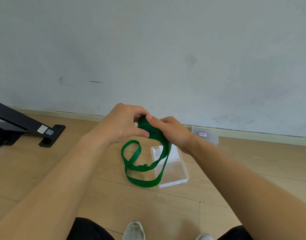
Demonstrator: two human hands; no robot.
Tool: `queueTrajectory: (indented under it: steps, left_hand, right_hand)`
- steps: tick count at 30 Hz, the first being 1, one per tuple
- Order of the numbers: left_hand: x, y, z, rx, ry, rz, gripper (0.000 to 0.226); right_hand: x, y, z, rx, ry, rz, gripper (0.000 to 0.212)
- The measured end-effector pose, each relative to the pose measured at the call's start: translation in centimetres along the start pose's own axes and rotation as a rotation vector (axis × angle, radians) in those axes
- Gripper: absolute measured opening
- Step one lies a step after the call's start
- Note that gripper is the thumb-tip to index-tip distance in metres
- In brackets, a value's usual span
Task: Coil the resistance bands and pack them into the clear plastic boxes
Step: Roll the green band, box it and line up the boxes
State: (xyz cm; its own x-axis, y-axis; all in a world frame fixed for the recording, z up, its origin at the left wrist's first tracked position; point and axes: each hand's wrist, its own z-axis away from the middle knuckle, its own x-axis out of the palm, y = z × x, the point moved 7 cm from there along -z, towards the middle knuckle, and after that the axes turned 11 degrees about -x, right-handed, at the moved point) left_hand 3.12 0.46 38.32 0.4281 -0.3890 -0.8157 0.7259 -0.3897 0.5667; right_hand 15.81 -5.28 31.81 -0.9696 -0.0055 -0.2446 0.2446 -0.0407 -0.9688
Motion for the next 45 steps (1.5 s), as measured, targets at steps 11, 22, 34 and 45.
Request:
queueTrajectory:
  steps: [11, 22, 34, 45]
  left_hand:
    - [2.5, 0.2, 0.0, -0.031, 0.084, 0.777, 0.028]
    - [0.7, -0.6, -0.4, -0.035, 0.027, 0.652, 0.041]
    - [0.0, 0.5, -0.5, 0.04, -0.067, 0.014, 0.039]
    - [2.9, 0.4, 0.2, 0.001, -0.034, 0.875, 0.039]
  right_hand:
    - [-0.1, -0.4, 0.6, -0.026, 0.041, -0.569, 0.056]
    - [0.7, 0.6, 0.7, 0.023, -0.274, -0.367, 0.101]
    - [0.3, -0.3, 0.8, -0.011, -0.153, -0.033, 0.073]
    - [0.7, -1.0, 0.0, -0.028, -0.089, -0.624, 0.072]
